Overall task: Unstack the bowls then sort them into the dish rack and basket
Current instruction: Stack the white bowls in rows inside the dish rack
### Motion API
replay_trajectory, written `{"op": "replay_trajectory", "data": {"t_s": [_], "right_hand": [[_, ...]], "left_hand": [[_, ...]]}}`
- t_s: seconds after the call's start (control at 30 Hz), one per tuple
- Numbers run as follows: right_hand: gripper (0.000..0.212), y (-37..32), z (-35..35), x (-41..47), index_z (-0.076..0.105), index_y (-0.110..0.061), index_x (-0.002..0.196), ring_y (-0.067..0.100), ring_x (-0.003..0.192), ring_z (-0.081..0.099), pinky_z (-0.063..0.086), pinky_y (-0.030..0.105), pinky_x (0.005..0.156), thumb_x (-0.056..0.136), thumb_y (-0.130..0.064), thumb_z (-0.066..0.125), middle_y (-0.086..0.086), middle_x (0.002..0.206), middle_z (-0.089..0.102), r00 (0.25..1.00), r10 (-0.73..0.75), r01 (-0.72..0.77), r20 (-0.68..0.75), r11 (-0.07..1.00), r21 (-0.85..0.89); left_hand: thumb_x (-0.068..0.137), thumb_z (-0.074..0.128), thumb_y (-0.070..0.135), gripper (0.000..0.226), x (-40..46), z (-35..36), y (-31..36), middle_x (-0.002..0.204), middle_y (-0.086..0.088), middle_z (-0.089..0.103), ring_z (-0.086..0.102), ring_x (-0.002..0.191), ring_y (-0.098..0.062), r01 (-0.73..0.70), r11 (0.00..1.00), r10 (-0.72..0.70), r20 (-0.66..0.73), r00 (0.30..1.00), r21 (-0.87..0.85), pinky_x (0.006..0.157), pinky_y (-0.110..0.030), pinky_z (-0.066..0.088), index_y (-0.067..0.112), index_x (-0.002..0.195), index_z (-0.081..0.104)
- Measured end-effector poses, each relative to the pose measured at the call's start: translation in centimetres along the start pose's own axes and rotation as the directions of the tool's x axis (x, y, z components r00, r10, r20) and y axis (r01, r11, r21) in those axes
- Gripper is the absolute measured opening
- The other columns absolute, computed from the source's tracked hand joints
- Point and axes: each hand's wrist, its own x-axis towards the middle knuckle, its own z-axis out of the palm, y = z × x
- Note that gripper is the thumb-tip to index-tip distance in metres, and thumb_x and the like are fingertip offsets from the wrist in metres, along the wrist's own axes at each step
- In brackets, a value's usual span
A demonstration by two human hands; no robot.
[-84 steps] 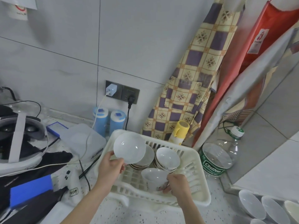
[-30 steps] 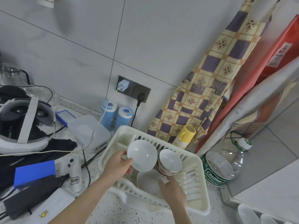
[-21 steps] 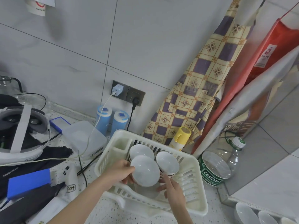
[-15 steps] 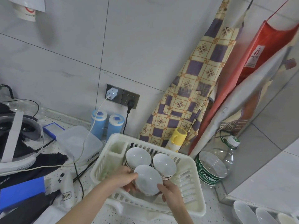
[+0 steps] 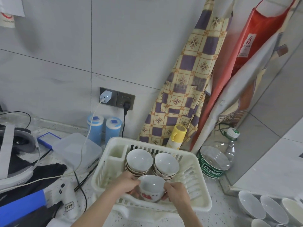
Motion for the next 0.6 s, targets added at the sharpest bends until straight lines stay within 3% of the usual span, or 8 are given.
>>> {"op": "replay_trajectory", "data": {"t_s": [0.1, 0.23, 0.4, 0.6], "right_hand": [[0.038, -0.15, 0.08, 0.07, 0.067, -0.02, 0.052, 0.008, 0.054, 0.054, 0.048, 0.026, 0.07, 0.08, -0.036, 0.048, -0.011, 0.058, 0.072, 1.0, 0.018, -0.017, 0.004, 0.999, -0.046], [0.036, -0.46, 0.15, 0.08, 0.068, -0.024, 0.051, 0.009, 0.064, 0.06, 0.048, 0.025, 0.068, 0.078, -0.036, 0.047, -0.016, 0.061, 0.072, 0.999, 0.038, -0.033, 0.035, 0.991, -0.128], [0.022, -0.69, 0.18, -0.09, 0.068, -0.025, 0.057, 0.009, 0.072, 0.063, 0.041, 0.023, 0.061, 0.072, -0.03, 0.052, -0.018, 0.062, 0.071, 0.998, 0.063, -0.057, 0.03, 0.984, -0.171], [0.017, -0.87, 0.32, 0.04, 0.067, -0.023, 0.06, 0.01, 0.076, 0.063, 0.04, 0.024, 0.061, 0.069, -0.026, 0.053, -0.016, 0.065, 0.073, 0.991, 0.114, -0.096, 0.074, 0.973, -0.211]], "left_hand": [[0.082, 0.06, 0.046, 0.034, -0.05, 0.15, 0.05, 0.041, 0.008, 0.058, 0.052, 0.037, -0.004, 0.024, 0.995, -0.019, -0.048, 0.999, 0.095, 0.052, -0.022, 0.036, 0.02, 0.061, 0.058], [0.075, 0.058, 0.048, 0.029, -0.33, 0.25, 0.39, 0.042, 0.019, 0.058, 0.058, 0.056, -0.002, 0.01, 0.971, -0.006, -0.018, 1.0, 0.237, 0.058, -0.021, 0.039, 0.024, 0.058, 0.055], [0.072, 0.057, 0.038, 0.01, -0.4, 0.72, 0.37, 0.081, 0.014, 0.075, 0.07, 0.083, -0.008, 0.021, 0.941, -0.019, -0.008, 1.0, 0.338, 0.085, -0.029, 0.054, 0.031, 0.066, 0.06], [0.073, 0.061, 0.036, 0.006, -0.52, 0.79, 0.58, 0.092, 0.012, 0.073, 0.068, 0.092, -0.014, 0.017, 0.894, -0.011, -0.015, 1.0, 0.447, 0.077, -0.025, 0.048, 0.033, 0.074, 0.056]]}}
